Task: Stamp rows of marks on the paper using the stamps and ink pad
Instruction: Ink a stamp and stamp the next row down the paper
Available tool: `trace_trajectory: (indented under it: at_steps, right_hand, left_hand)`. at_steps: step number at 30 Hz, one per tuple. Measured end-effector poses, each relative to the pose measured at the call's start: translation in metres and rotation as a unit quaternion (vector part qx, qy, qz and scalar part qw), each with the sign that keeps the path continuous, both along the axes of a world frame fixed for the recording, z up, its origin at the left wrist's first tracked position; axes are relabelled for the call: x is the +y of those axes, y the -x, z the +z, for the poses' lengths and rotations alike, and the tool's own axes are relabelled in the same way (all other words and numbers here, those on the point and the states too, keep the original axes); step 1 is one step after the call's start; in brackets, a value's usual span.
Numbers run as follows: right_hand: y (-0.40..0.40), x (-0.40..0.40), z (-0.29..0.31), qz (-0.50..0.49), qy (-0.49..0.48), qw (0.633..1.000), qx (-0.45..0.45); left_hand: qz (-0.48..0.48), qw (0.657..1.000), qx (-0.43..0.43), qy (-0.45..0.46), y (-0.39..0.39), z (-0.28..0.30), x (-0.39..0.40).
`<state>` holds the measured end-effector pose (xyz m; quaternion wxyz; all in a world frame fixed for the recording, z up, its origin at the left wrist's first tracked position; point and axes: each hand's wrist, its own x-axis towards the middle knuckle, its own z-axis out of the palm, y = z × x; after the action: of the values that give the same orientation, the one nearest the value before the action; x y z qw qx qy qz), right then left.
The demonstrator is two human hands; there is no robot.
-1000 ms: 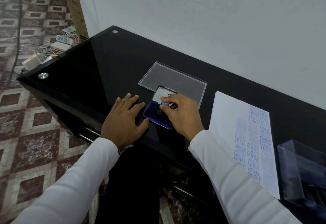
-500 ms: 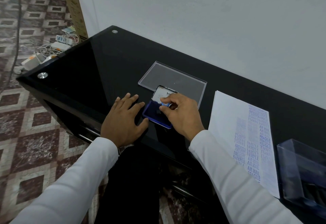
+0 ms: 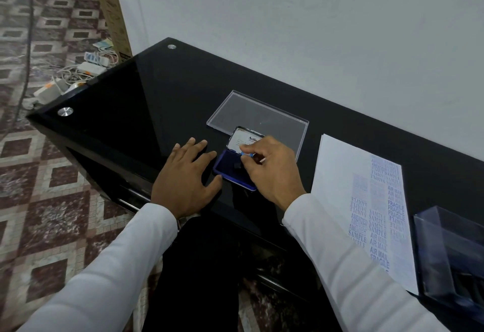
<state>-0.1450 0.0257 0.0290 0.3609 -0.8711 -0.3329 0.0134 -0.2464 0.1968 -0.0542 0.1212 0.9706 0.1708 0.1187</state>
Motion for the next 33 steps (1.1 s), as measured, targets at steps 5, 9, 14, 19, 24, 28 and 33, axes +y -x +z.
trace_trajectory:
  at_steps: [5, 9, 14, 19, 24, 28, 33]
  right_hand:
    - [-0.0003, 0.0001, 0.0002, 0.006, 0.005, 0.999, -0.035]
    - [-0.0001, 0.0006, -0.0022, 0.007, -0.004, 0.999, -0.041]
    - [-0.0004, -0.0013, -0.0007, 0.014, -0.003, 0.999, -0.037]
    - [-0.0005, -0.0039, 0.0012, 0.029, 0.009, 0.999, -0.03]
    - [-0.0008, -0.0038, 0.0024, 0.033, 0.014, 0.999, -0.032]
    - [-0.001, -0.0022, 0.0018, 0.024, 0.015, 0.999, -0.03]
    - [-0.0039, -0.0004, 0.0004, 0.021, 0.015, 0.999, -0.041]
  left_hand:
    - [-0.002, 1.0, -0.001, 0.008, 0.0006, 0.003, -0.0012]
    - [-0.004, 1.0, -0.001, 0.008, 0.0008, 0.0039, -0.0014]
    - [-0.003, 1.0, 0.0, 0.005, 0.001, 0.0031, -0.0013]
    - [-0.003, 1.0, 0.002, 0.007, 0.0008, 0.0037, -0.0015]
    - [-0.001, 1.0, 0.0, 0.006, 0.0006, 0.0032, -0.0014]
    - [-0.002, 1.0, -0.004, 0.0, 0.0012, 0.0006, -0.0005]
    - [-0.001, 1.0, -0.006, -0.003, 0.0014, 0.0015, -0.0015]
